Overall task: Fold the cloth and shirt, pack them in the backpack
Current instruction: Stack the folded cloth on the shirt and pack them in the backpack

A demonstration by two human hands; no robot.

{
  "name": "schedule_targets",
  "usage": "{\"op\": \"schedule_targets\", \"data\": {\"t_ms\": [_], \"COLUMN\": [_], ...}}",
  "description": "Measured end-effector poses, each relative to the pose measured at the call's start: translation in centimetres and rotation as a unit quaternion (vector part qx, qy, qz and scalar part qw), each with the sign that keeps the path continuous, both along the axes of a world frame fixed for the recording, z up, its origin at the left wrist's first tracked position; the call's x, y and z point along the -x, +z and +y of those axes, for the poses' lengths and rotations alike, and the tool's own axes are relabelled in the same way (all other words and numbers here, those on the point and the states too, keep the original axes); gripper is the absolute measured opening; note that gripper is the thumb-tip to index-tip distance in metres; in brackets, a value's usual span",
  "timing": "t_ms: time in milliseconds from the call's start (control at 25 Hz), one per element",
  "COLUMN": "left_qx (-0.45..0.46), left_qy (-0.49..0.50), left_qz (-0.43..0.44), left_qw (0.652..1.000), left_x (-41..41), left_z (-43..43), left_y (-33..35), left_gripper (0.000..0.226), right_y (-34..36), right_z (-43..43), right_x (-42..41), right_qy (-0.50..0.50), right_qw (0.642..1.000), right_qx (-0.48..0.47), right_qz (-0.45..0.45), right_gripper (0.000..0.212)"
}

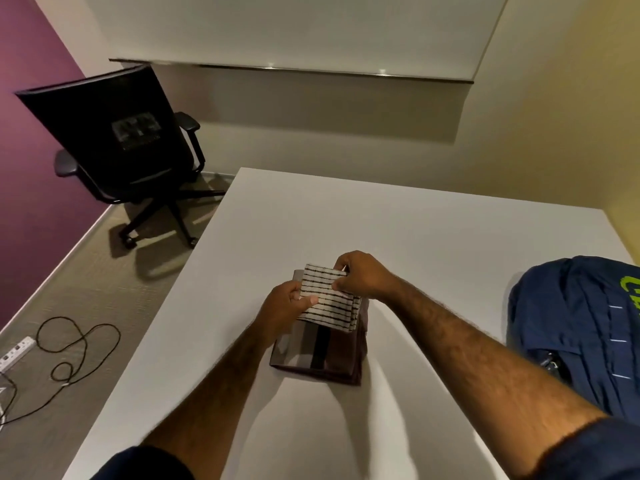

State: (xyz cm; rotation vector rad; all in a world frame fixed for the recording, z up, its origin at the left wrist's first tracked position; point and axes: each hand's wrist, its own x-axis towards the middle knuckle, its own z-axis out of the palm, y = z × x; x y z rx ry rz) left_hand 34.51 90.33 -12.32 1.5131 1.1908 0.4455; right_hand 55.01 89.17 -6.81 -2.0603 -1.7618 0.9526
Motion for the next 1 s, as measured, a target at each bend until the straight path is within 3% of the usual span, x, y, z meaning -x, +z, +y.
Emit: {"op": "schedule_targets", "data": {"t_ms": [200,280,400,480,560,720,840,1000], "left_qx": [-0.022,-0.092,-0.278,-0.318,-0.323,-0.274,-0.272,-0.352], "left_qy": [0.050,0.047,-0.011,-0.132,-0.176,-0.183,-0.193,-0.198], "left_qz": [0.070,0.120,0.245,0.312,0.355,0.358,0.351,0.308], "left_qw": [0.996,0.987,0.929,0.886,0.859,0.873,0.875,0.862], "left_x": [1.5,1.7,1.7,1.5,1.3,1.0,-1.3,-5.6], "left_z": [-0.8,-1.8,-3.2,-4.4,-5.5,-7.1,-8.5,-10.5], "left_y": [-2.8,-4.2,-6.0,-6.6,-6.8,-4.7,-0.8,3.7], "left_gripper": [0.040,0.045,0.063,0.075,0.074,0.078,0.081,0.086], "right_y": [-4.2,-5.1,-6.2,-6.7,-7.1,-5.4,-3.1,2.2], "right_z": [-1.6,-3.1,-6.4,-8.9,-10.9,-15.1,-17.7,-22.0], "right_x": [2.9,4.4,6.4,6.8,6.2,4.5,2.3,-0.6], "right_qy": [-0.085,-0.133,-0.066,0.006,0.016,-0.022,-0.061,-0.116], "right_qw": [0.996,0.991,0.989,0.982,0.977,0.970,0.962,0.949], "right_qx": [0.015,0.002,-0.041,0.009,0.062,0.050,0.048,0.050], "right_qz": [-0.014,-0.019,-0.128,-0.187,-0.206,-0.237,-0.261,-0.290], "right_gripper": [0.023,0.030,0.045,0.064,0.077,0.115,0.103,0.096]}}
